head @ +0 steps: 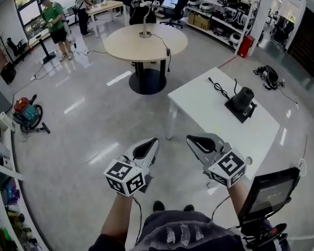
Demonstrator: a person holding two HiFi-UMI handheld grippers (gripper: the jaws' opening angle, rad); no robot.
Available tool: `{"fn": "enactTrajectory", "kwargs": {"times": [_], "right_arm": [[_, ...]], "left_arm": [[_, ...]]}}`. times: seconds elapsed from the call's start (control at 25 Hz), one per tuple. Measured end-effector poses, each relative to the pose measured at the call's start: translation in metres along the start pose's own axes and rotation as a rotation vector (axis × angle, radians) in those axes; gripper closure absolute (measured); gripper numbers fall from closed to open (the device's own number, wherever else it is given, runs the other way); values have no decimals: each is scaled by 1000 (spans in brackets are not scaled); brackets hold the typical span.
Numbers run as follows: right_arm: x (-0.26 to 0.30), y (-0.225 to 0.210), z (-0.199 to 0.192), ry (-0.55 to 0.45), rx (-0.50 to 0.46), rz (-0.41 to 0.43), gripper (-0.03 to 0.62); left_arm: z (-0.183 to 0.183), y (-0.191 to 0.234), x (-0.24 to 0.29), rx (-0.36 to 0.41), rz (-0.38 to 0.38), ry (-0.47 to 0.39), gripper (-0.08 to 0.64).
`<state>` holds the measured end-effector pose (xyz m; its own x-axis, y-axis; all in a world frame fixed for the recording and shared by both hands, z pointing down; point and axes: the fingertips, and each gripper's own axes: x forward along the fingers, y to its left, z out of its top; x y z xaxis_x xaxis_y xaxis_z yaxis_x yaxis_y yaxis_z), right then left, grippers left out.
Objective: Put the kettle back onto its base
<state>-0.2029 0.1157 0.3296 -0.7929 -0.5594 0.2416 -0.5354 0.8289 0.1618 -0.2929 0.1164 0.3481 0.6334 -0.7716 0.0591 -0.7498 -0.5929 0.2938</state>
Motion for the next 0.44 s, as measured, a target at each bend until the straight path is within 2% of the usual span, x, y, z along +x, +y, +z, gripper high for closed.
{"fn": "enactTrajectory", "kwargs": {"times": [0.16,0.44], "right_arm": [[-37,-11,-9,-31,27,-28,591],[-155,-49,-41,-87,122,-117,591]], "left_arm": [[-4,-30,16,28,-13,34,558],[-23,-134,73,51,-90,105,558]]}}
